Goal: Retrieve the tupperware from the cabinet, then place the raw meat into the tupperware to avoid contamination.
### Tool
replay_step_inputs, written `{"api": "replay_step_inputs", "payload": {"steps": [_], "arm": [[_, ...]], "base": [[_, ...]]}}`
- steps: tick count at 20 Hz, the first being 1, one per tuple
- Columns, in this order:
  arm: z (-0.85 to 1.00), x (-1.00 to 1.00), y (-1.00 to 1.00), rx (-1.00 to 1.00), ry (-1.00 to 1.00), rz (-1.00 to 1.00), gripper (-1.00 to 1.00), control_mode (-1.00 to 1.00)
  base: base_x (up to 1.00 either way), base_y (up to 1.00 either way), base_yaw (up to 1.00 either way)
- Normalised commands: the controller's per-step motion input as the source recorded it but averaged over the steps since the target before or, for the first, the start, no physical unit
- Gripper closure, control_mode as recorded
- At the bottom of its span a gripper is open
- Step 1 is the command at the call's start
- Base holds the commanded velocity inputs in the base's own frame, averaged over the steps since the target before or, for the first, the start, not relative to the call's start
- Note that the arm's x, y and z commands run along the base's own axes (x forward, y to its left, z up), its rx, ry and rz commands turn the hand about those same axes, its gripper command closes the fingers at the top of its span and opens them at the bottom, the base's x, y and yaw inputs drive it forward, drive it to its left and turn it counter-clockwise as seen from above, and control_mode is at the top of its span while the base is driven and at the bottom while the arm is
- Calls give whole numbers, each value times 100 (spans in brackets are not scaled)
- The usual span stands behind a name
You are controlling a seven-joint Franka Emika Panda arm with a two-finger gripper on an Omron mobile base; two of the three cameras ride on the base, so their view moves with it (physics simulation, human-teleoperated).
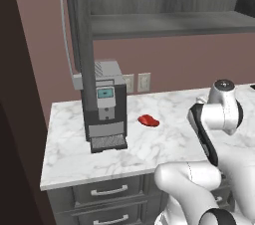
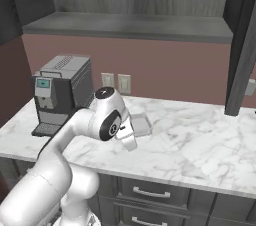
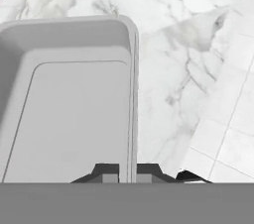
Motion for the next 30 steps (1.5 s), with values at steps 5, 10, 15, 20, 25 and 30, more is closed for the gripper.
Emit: {"api": "replay_step_inputs", "payload": {"steps": [5,10,15,20,25,30], "arm": [[-51,60,8,0,1,8,100,-100],[-24,45,8,1,-1,8,100,-100],[-20,44,1,1,1,5,100,-100],[-48,36,-10,-8,8,0,100,-100],[-34,24,-8,-6,5,0,100,-100],[-11,10,-4,0,0,0,100,-100]], "base": [[0,0,0],[0,0,0],[0,0,0],[0,0,0],[0,0,0],[0,0,0]]}}
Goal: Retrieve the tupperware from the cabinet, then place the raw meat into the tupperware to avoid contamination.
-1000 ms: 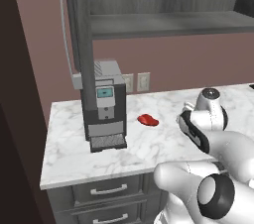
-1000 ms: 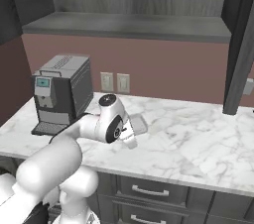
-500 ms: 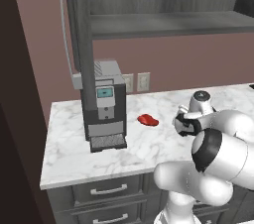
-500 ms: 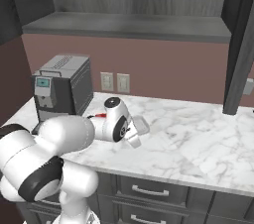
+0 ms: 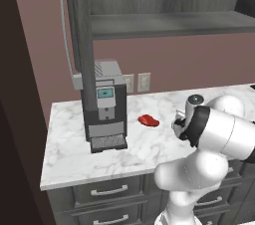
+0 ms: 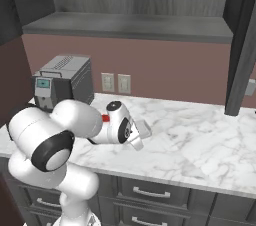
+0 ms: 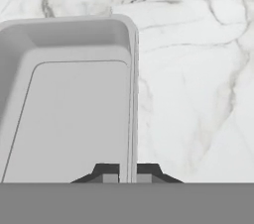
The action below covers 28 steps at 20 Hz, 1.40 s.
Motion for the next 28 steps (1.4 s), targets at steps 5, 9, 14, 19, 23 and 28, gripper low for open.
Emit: {"api": "replay_step_inputs", "payload": {"steps": [5,9,14,19,23,28], "arm": [[-5,1,0,0,4,0,-100,-100],[-2,5,0,0,1,0,-100,-100],[2,1,0,-1,0,0,-100,-100],[47,-1,13,-3,0,0,-100,-100],[77,-2,20,2,-2,0,-100,-100],[66,4,30,2,0,14,-100,-100]], "base": [[0,0,0],[0,0,0],[0,0,0],[0,0,0],[0,0,0],[0,0,0]]}}
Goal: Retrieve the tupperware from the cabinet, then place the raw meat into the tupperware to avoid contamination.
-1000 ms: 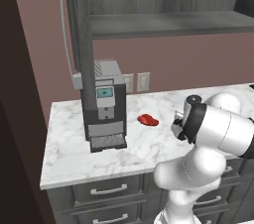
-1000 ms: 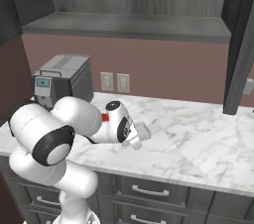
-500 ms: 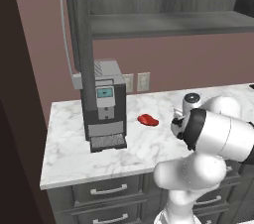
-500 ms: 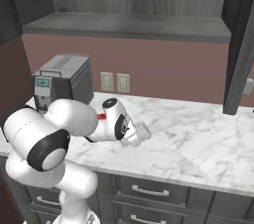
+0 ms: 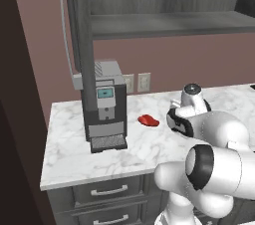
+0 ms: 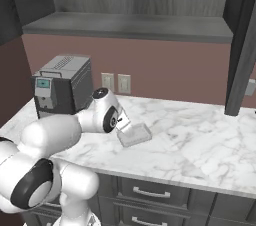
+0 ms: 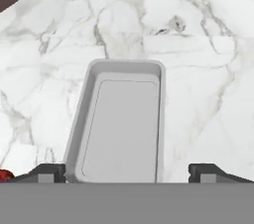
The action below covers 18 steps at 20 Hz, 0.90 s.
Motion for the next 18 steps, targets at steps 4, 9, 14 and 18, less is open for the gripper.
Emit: {"api": "replay_step_inputs", "payload": {"steps": [4,9,14,18], "arm": [[35,2,20,3,2,39,-100,-100],[27,0,6,3,0,50,-100,-100],[60,0,27,-4,0,46,-100,-100],[51,-13,44,-22,-3,34,-100,-100]], "base": [[0,0,0],[0,0,0],[0,0,0],[0,0,0]]}}
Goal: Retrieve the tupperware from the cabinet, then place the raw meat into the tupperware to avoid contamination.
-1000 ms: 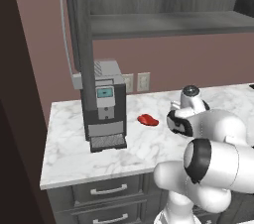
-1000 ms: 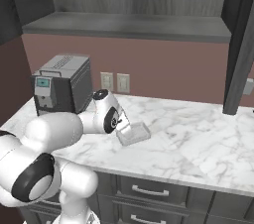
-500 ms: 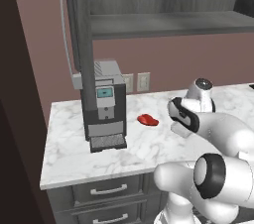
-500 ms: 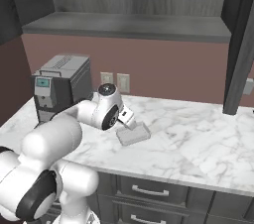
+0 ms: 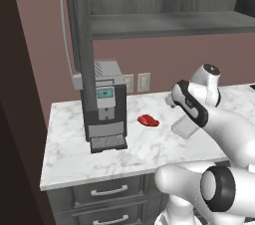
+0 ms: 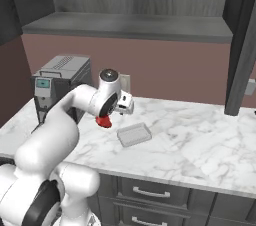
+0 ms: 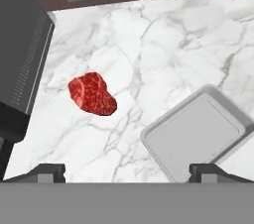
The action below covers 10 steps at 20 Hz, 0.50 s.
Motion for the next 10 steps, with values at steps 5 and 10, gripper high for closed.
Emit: {"api": "replay_step_inputs", "payload": {"steps": [5,10], "arm": [[-1,1,55,-27,-4,19,-100,-100],[-40,7,9,-25,1,19,-100,-100]], "base": [[0,0,0],[0,0,0]]}}
